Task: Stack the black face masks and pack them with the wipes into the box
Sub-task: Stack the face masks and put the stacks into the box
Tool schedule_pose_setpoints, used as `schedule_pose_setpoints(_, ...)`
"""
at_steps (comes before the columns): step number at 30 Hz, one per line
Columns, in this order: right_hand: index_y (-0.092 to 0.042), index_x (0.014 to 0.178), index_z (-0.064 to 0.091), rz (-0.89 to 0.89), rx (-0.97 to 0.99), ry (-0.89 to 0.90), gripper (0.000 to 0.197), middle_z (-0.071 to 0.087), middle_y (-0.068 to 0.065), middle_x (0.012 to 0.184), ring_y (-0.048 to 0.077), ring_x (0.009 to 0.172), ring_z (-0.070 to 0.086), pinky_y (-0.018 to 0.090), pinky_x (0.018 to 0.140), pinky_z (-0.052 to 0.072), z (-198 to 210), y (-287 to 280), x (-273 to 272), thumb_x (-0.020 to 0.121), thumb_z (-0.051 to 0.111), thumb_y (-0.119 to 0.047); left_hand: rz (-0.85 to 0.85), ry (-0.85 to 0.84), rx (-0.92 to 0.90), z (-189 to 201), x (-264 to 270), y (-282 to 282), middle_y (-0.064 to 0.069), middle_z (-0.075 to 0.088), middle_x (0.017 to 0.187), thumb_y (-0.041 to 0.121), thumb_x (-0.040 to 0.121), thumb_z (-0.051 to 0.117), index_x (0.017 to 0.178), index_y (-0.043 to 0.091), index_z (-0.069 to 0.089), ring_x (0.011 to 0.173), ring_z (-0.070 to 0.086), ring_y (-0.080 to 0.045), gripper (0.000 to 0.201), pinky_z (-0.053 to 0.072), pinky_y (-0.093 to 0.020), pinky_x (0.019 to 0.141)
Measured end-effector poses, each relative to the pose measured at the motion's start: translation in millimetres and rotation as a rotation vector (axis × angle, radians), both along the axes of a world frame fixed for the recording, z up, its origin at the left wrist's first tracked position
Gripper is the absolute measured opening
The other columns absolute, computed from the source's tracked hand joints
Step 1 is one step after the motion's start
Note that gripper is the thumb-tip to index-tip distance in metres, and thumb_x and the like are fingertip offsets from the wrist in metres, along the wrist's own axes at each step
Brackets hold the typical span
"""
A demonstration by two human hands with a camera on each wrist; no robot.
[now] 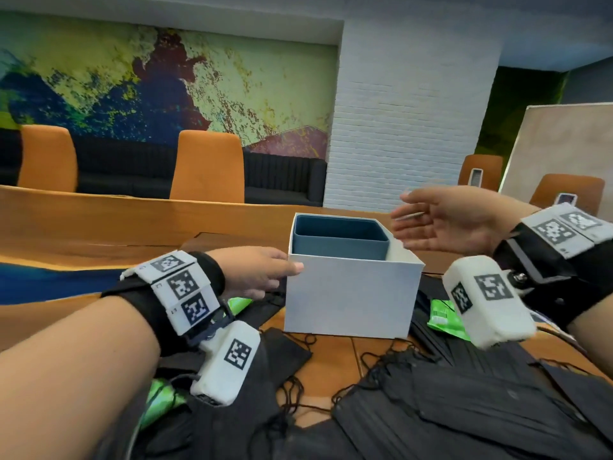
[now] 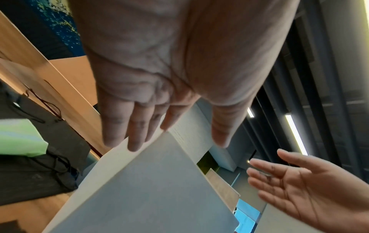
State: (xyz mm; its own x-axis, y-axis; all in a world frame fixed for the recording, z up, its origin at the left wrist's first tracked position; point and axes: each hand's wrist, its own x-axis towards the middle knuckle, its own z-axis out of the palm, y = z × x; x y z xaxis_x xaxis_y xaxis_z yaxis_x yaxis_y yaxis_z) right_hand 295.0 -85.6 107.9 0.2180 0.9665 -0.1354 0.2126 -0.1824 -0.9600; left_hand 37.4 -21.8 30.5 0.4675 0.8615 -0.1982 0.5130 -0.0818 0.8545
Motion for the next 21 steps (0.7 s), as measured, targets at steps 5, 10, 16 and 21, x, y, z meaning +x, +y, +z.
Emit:
schedule_pose_setpoints(5, -0.006, 0.104, 0.062, 0.155, -0.132, -0.050, 0.030, 0.062, 0.012, 0.100, 0.023, 0.097, 0.059, 0.035, 0.086, 0.050, -38.5, -19.4, -49.0, 0.092, 0.056, -0.033, 0.088, 0.075, -0.025, -5.6, -37.6, -29.6, -0.012, 0.052, 0.130, 0.040, 0.096, 0.049, 0.134, 0.012, 0.043, 0.110, 0.055, -0.027, 0.048, 0.045, -0.041, 0.097)
schedule_pose_setpoints(10, -0.008, 0.106, 0.055, 0.197, -0.336, -0.125, 0.033, 0.054, 0.010, 0.099, 0.022, 0.093, 0.053, 0.036, 0.082, 0.047, -99.5, -7.6, -94.0, 0.089, 0.062, -0.035, 0.189, 0.255, -0.079, -31.2, -70.3, -37.5, -0.010, 0.056, 0.099, 0.041, 0.094, 0.052, 0.117, 0.009, 0.053, 0.082, 0.059, -0.024, 0.039, 0.053, -0.035, 0.073)
schedule_pose_setpoints(16, -0.010, 0.120, 0.042, 0.185, -0.447, -0.292, 0.047, 0.046, 0.006, 0.085, 0.019, 0.085, 0.050, 0.041, 0.099, 0.043, -139.1, 15.5, -111.0, 0.090, 0.058, -0.042, 0.249, 0.412, -0.182, -52.1, -87.5, -27.5, -0.012, 0.057, 0.077, 0.039, 0.094, 0.054, 0.105, 0.005, 0.054, 0.060, 0.060, -0.021, 0.036, 0.050, -0.022, 0.046)
schedule_pose_setpoints(21, -0.006, 0.094, 0.052, 0.192, -0.534, -0.340, 0.037, 0.049, 0.007, 0.077, 0.017, 0.076, 0.053, 0.034, 0.089, 0.046, -148.1, 35.6, -116.0, 0.090, 0.057, -0.043, 0.189, 0.430, -0.252, -61.0, -69.5, -16.2, -0.013, 0.058, 0.082, 0.039, 0.094, 0.055, 0.102, 0.002, 0.050, 0.061, 0.062, -0.020, 0.038, 0.053, -0.028, 0.065)
